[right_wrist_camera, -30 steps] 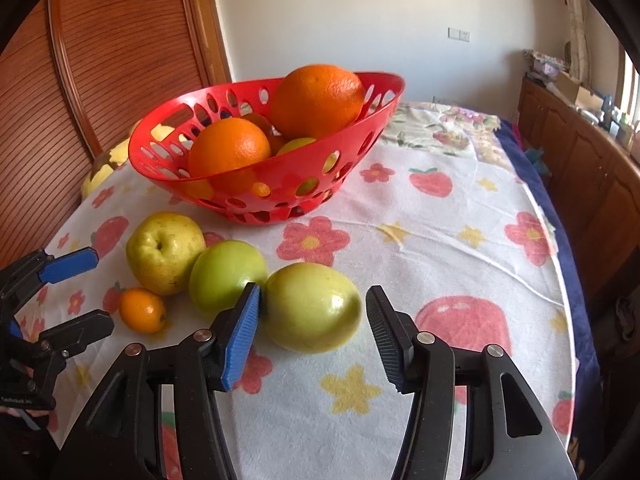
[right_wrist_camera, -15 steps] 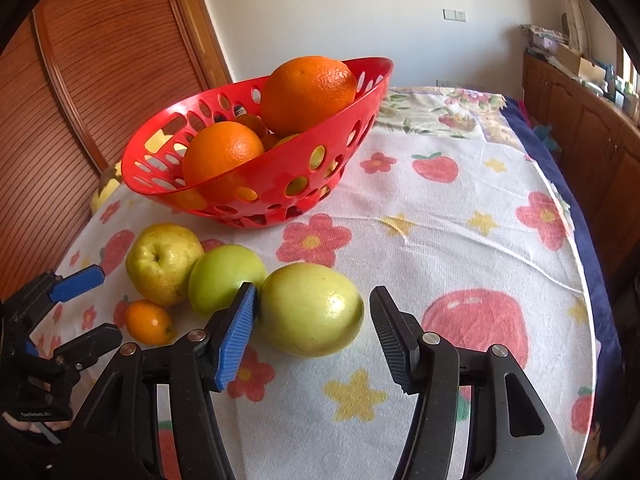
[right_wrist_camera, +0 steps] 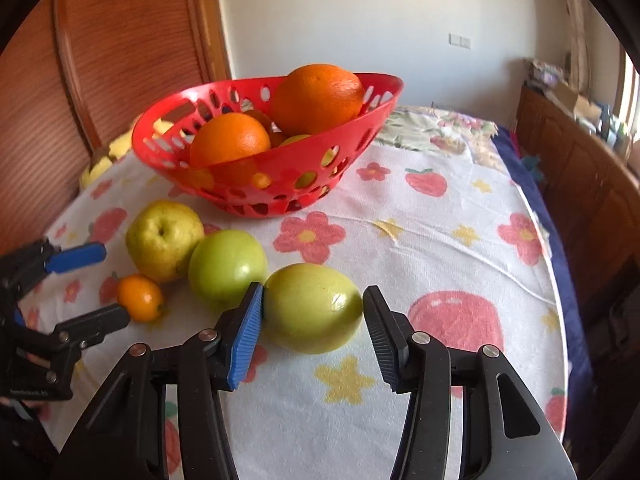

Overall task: Organize fruits
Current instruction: 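Close the left tool on the tangerine while the right tool grasps the yellow-green pomelo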

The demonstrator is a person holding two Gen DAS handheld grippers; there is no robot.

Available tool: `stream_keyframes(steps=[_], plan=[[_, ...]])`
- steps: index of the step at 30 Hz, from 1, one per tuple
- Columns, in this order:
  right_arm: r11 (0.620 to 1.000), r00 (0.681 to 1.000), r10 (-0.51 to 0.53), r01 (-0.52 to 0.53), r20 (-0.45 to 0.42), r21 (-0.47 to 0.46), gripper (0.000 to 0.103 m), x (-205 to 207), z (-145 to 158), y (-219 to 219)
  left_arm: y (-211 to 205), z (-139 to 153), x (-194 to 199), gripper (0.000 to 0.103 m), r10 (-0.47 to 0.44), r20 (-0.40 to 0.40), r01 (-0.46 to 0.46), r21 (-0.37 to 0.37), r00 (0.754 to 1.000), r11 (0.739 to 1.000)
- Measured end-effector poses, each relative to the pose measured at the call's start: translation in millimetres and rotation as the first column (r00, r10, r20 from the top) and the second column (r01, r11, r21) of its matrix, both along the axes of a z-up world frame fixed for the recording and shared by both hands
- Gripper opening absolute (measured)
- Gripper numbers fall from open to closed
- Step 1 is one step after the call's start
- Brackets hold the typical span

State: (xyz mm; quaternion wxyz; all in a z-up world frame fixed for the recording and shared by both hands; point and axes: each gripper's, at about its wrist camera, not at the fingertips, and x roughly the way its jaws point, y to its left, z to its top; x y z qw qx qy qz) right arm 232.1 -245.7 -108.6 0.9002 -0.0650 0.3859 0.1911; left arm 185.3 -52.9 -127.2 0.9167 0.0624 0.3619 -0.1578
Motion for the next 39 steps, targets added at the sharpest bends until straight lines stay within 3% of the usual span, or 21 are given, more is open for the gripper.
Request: stream_keyframes(steps=[4, 9, 13, 16, 30, 39], plan=[[1.0, 1.0, -0.007, 0.007, 0.002, 0.001, 0.052, -1, -1, -1, -3, -3, 5, 0.068, -0.014, -0.031, 0.014, -0.001, 0.999, 1.0], [1.0, 1.0, -0.007, 0.007, 0.004, -0.004, 0.053, -4, -1, -1, -7, -9, 9, 0.052, -0.041, -0.085, 0.04, -0.007, 0.996, 0.999], [1.0, 1.0, 0.0, 0.0, -0.003, -0.011, 0.054, -3, -3, 0, -10, -11, 10, 0.051, -0.046, -0.103, 0.044, -0.018, 0.994, 0.999], [1.0, 1.0, 0.005, -0.005, -0.008, -0.017, 0.056, 0, -4, 3, -10, -11, 11, 0.038, -0.049, -0.108, 0.046, -0.028, 0.993, 0.999], [1.0, 0.998, 0.012, -0.01, -0.062, 0.03, 0.057, 8, -7, -1, 0, -7, -6, 0.037, -0.071, -0.092, 0.067, -0.052, 0.993, 0.996], [1.0, 1.0, 0.001, -0.001, -0.015, -0.019, 0.056, -5, -5, 2, 3, -1, -14, 0.037, -0.077, -0.076, 0.071, -0.071, 0.994, 0.995]])
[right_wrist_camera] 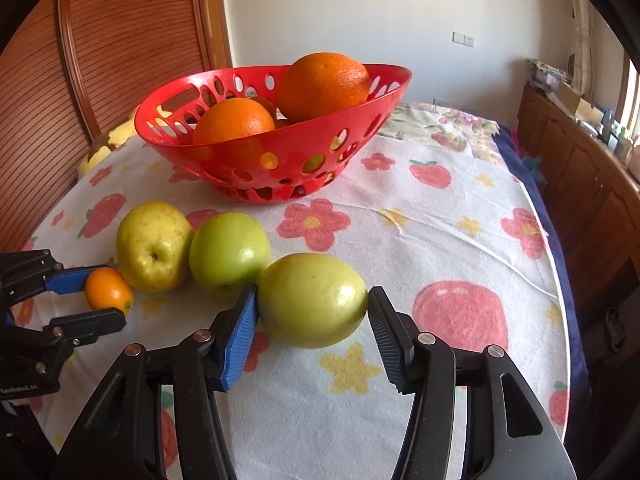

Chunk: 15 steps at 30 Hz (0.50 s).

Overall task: Organize fruits
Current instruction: 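Close the left tool on the tangerine while the right tool grasps the yellow-green pomelo, then lift and carry the tangerine and pomelo over the red basket with both tools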

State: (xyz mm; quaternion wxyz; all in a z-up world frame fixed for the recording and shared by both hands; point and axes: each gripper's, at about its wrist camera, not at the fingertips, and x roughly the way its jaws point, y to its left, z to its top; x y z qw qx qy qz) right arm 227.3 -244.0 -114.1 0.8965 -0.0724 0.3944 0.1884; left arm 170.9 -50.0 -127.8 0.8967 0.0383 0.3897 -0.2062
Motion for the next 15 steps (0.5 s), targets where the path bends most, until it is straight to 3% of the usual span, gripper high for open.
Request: stream_keyframes(steps=[15], plan=[[1.0, 1.0, -0.008, 0.008, 0.024, 0.021, 0.056, -14, 13, -14, 3, 16, -10, 0.037, -0.003, 0.035, 0.004, -0.029, 0.999, 1.0]])
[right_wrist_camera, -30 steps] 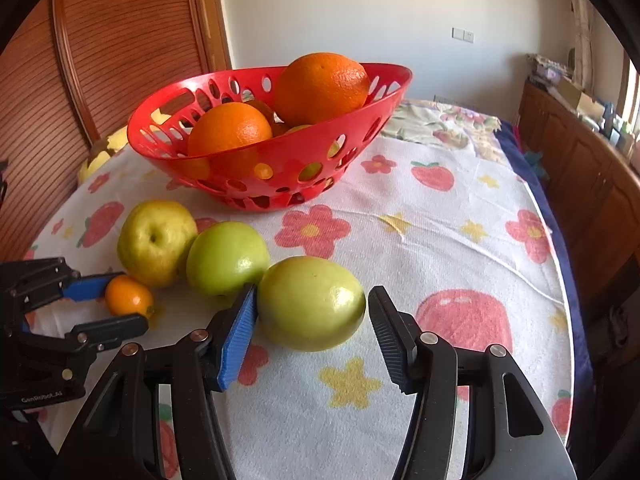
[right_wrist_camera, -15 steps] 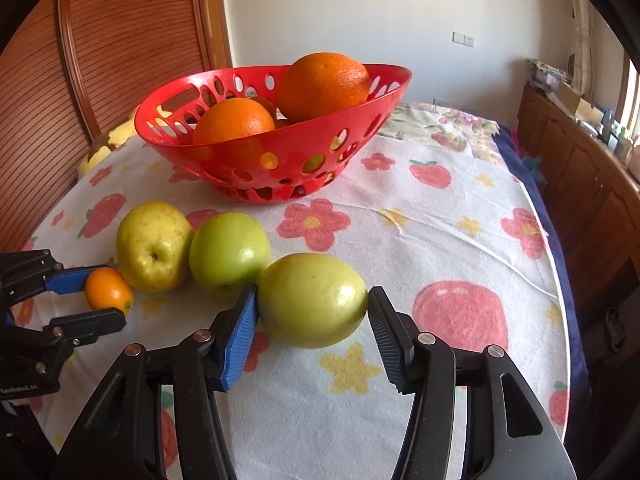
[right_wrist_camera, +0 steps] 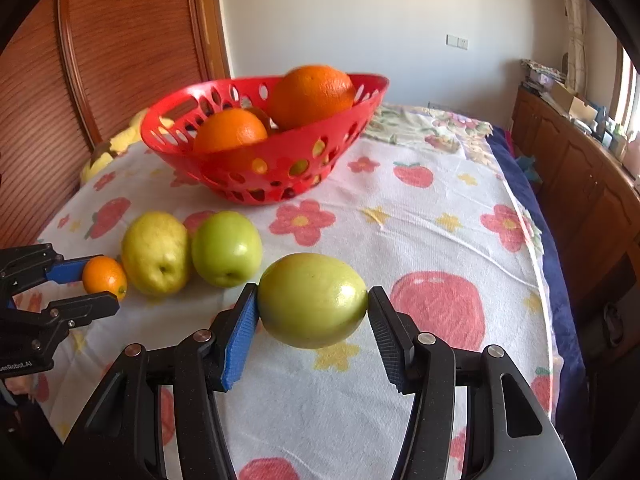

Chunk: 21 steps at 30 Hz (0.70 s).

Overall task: Organize fruits
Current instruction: 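Lift and carry the tangerine and pomelo over the red basket with both tools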

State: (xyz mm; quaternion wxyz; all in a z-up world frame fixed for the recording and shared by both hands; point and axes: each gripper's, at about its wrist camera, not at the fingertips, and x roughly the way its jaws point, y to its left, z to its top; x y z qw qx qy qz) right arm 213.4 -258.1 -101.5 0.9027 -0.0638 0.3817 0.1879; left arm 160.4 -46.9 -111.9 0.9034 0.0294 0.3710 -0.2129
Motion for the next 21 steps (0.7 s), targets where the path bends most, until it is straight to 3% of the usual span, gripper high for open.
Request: stream_keyframes(steps=[12, 21], plan=[[0.998, 0.992, 0.04, -0.046, 0.117, 0.044, 0.056, -12, 47, 6, 7, 51, 3, 0.037, 0.005, 0.107, -0.001, -0.041, 0.994, 0.999], [0.994, 0.981, 0.095, -0.104, 0.171, 0.042, 0.056, 12, 82, 18, 9, 72, 33, 0.037, 0.019, 0.146, -0.014, -0.036, 0.989, 0.999]])
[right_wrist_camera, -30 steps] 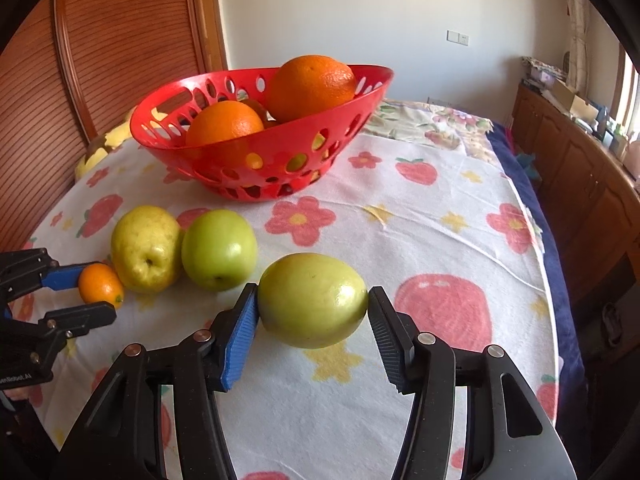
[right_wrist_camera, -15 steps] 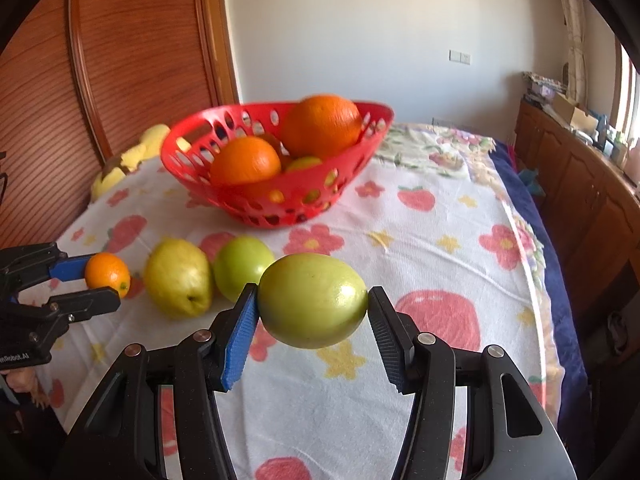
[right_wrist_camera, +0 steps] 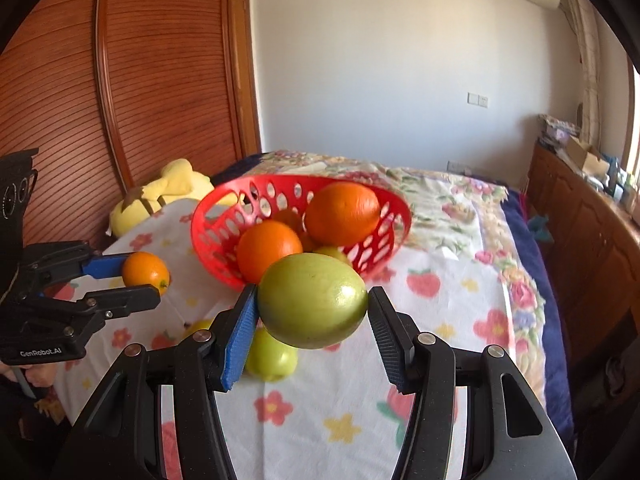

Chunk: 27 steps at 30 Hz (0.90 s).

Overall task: Organize fruits
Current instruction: 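Lift and carry the tangerine and pomelo over the red basket with both tools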

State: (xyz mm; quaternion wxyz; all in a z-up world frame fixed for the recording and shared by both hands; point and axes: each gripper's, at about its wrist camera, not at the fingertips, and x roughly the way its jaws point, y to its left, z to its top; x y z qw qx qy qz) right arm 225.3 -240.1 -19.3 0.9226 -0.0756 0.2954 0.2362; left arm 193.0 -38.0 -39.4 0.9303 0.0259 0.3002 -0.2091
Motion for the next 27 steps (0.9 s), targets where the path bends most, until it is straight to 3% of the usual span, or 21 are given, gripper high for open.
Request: stream_keyframes(steps=[5, 14, 27], plan=[[0.999, 1.0, 0.012, -0.011, 0.014, -0.038, 0.056, 27, 6, 9, -3, 5, 24, 0.037, 0.004, 0.001, -0.004, 0.003, 1.0, 1.0], [0.992, 0.999, 0.015, -0.019, -0.031, -0.126, 0.056, 76, -15, 16, -15, -3, 63, 0.037, -0.006, -0.031, 0.006, 0.009, 1.0, 1.0], [0.982, 0.998, 0.034, -0.043, -0.049, -0.183, 0.057, 96, -34, 26, -25, -19, 95, 0.038, -0.003, -0.068, 0.005, 0.032, 0.998, 0.999]])
